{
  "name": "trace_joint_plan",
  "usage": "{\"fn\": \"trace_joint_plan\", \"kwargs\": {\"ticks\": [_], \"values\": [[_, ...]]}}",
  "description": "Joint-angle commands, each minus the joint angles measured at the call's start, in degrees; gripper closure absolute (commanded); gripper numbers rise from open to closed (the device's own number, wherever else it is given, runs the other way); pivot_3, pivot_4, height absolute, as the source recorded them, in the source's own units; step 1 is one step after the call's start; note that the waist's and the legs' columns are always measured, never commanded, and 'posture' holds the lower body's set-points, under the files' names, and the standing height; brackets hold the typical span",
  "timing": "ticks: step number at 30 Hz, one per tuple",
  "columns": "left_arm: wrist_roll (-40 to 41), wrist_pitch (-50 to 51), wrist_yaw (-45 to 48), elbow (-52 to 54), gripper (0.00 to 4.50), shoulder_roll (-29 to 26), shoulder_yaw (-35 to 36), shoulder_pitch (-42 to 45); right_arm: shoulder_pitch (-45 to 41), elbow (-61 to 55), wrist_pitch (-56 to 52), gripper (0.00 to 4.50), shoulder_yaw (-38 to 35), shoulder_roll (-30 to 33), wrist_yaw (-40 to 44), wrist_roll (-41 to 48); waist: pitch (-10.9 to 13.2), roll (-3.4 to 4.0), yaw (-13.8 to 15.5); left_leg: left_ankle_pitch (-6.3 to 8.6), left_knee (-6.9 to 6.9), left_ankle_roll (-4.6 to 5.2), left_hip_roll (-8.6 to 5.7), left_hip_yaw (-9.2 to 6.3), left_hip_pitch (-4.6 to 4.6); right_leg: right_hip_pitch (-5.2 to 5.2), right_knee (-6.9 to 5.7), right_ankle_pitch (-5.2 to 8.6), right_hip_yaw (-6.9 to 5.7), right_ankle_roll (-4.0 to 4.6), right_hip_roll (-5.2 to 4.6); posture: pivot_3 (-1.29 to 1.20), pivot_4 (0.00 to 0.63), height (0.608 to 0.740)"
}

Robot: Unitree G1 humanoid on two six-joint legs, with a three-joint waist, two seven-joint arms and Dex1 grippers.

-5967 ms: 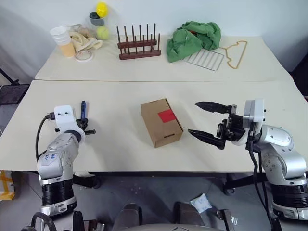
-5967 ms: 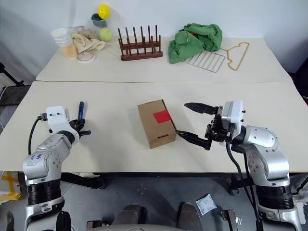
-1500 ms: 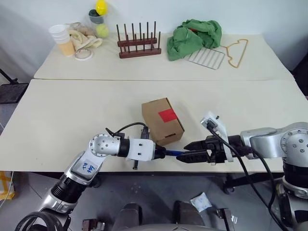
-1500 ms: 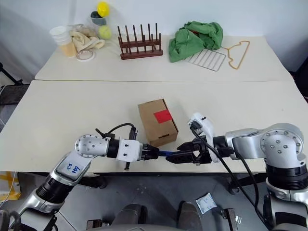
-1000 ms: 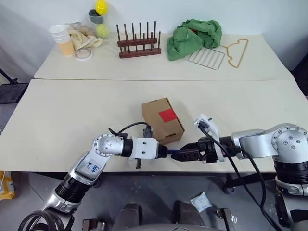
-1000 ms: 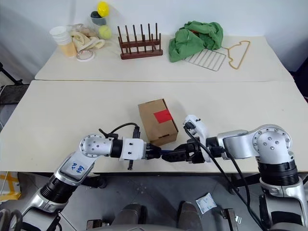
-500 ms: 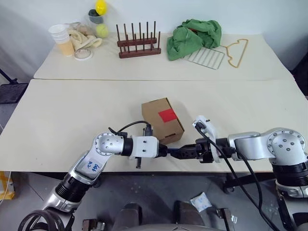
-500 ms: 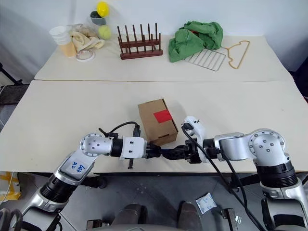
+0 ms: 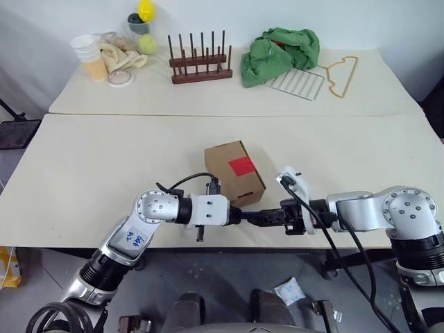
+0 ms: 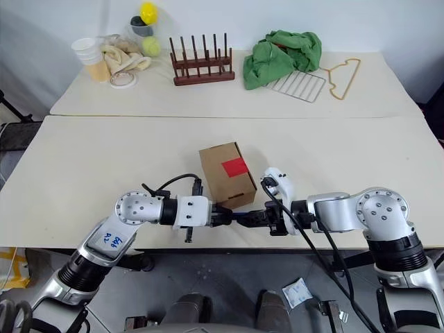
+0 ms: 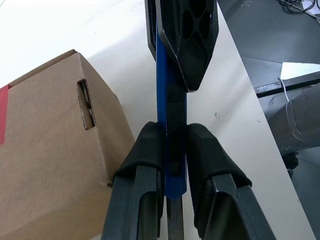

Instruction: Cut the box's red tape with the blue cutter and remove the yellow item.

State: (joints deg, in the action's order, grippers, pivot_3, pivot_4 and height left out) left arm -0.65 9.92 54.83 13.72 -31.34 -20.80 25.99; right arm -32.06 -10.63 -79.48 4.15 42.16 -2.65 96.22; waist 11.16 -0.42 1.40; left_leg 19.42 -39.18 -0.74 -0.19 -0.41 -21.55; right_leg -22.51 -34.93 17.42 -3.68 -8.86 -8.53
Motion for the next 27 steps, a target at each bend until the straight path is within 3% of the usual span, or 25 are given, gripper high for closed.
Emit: {"fn": "trace_joint_plan", "kwargs": {"ticks": [1, 16, 23, 27], "values": [[0.2, -0.2, -0.1, 2.8, 4.03, -0.2, 0.8, 0.4, 0.6, -0.1, 1.4, 4.42, -0.3, 0.0, -0.5, 0.2, 0.0, 0.0, 0.0, 0.0, 0.0, 0.0, 0.0, 0.0, 0.0, 0.0, 0.0, 0.0, 0.0, 0.0, 0.0, 0.0, 0.15, 0.74], [0.5, -0.7, 0.0, 2.8, 4.03, -1.3, 1.4, 0.0, 0.8, -0.7, 1.5, 4.42, -0.9, 0.5, 3.8, -2.1, 0.0, 0.0, 0.0, 0.0, 0.0, 0.0, 0.0, 0.0, 0.0, 0.0, 0.0, 0.0, 0.0, 0.0, 0.0, 0.0, 0.15, 0.74], [0.7, -0.5, 0.1, 3.6, 4.03, -1.7, 1.2, -0.5, 0.8, -0.8, 2.0, 2.18, -1.7, 0.4, 4.4, -3.5, 0.0, 0.0, 0.0, 0.0, 0.0, 0.0, 0.0, 0.0, 0.0, 0.0, 0.0, 0.0, 0.0, 0.0, 0.0, 0.0, 0.15, 0.74], [0.7, -0.5, 0.2, 3.4, 4.03, -1.7, 1.2, -0.4, 0.7, -0.1, 2.2, 2.18, -2.1, 0.1, 4.6, -3.5, 0.0, 0.0, 0.0, 0.0, 0.0, 0.0, 0.0, 0.0, 0.0, 0.0, 0.01, 0.0, 0.0, 0.0, 0.0, 0.0, 0.15, 0.74]]}}
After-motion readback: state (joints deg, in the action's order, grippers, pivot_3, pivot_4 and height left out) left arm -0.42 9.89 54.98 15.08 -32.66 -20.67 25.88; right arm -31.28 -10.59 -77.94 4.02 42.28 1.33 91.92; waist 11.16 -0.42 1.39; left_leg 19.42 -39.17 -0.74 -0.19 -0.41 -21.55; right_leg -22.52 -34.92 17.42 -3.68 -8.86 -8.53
